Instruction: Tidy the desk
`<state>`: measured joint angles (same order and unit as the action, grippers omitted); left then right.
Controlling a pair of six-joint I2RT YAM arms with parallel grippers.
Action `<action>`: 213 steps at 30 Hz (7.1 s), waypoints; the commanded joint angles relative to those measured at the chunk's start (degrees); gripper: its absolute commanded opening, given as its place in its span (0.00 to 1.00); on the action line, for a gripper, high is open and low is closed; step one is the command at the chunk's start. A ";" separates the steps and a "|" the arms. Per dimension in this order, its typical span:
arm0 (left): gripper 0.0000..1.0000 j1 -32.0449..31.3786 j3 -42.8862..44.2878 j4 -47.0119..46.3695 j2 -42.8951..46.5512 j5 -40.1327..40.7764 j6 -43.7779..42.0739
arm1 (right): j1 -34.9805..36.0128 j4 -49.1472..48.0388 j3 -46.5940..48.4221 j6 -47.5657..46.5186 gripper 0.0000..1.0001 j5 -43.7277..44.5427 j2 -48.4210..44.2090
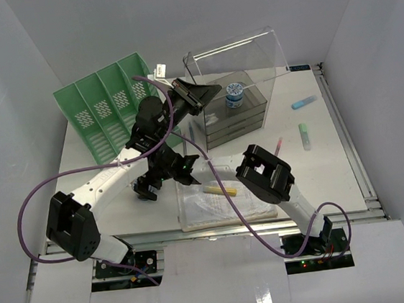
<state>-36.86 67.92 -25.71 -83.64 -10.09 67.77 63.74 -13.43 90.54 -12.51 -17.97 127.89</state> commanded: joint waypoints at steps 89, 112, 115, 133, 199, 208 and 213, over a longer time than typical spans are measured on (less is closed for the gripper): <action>0.03 0.21 6.61 -1.70 -0.56 -1.33 4.04 | -32.37 -24.91 -40.36 -35.75 0.90 -1.27 -44.03; 0.38 -1.70 -8.75 10.94 4.32 -0.10 1.19 | -36.88 57.86 -44.13 -66.17 0.92 -28.70 -70.36; 0.59 -2.50 -5.71 18.70 3.16 0.07 -0.78 | -39.72 57.56 -42.40 -62.76 0.92 -30.48 -68.92; 0.98 -4.45 -12.97 42.70 5.49 2.72 -14.98 | -60.40 49.99 -30.84 -34.54 0.90 -43.65 -50.19; 0.90 -4.36 -53.41 19.80 47.12 2.04 -15.56 | -62.22 -58.63 -58.18 73.26 0.08 -22.65 -21.54; 0.90 -4.36 -52.00 19.05 40.11 -1.33 -17.96 | -67.27 -54.43 -65.00 67.77 0.14 -27.37 -26.71; 0.92 -4.36 -51.44 25.34 41.38 6.26 -12.99 | -67.35 -53.78 -62.17 64.83 0.76 -33.90 -25.47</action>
<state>-41.10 14.72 -5.05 -43.70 -9.32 51.53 -3.19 -69.76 26.83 57.96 -45.63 101.62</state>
